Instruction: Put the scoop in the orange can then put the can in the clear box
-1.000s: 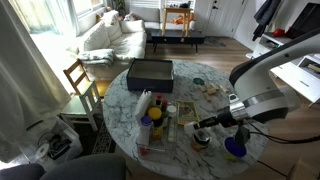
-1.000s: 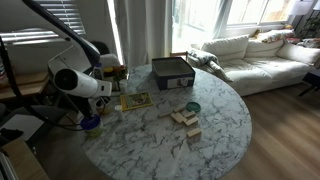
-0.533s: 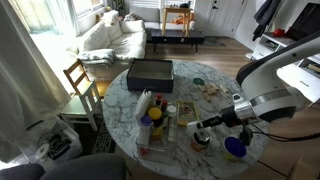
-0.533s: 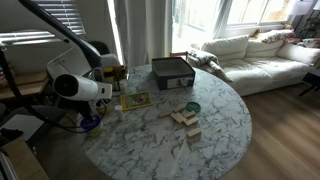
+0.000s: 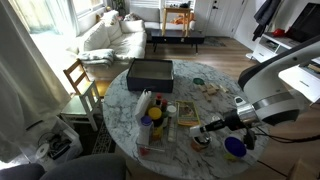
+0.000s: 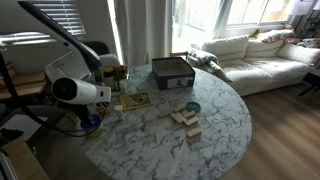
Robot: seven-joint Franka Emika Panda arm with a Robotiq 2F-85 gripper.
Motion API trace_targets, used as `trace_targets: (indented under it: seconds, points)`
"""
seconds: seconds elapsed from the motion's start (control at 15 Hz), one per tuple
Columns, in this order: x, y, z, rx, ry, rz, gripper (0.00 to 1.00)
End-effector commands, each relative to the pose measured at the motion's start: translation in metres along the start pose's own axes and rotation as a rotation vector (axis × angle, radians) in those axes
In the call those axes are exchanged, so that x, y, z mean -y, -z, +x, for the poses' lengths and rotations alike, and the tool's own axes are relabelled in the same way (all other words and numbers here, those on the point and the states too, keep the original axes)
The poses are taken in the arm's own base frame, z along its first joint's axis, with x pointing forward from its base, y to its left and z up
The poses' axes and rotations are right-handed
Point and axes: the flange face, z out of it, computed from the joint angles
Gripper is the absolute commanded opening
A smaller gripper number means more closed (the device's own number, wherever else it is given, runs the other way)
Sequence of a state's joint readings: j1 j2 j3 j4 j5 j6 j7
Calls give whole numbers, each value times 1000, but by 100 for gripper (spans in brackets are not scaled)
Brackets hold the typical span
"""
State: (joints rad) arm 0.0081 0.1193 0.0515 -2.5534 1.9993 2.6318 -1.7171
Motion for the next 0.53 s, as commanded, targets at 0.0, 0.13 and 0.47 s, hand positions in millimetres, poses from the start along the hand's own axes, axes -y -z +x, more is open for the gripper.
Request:
trace_targets:
  seconds: [0.0, 0.13, 0.47]
  points:
    - [-7, 4, -8, 20, 26, -3, 17]
    - [-8, 2, -10, 35, 33, -11, 35]
    - [-9, 7, -7, 23, 41, -5, 72]
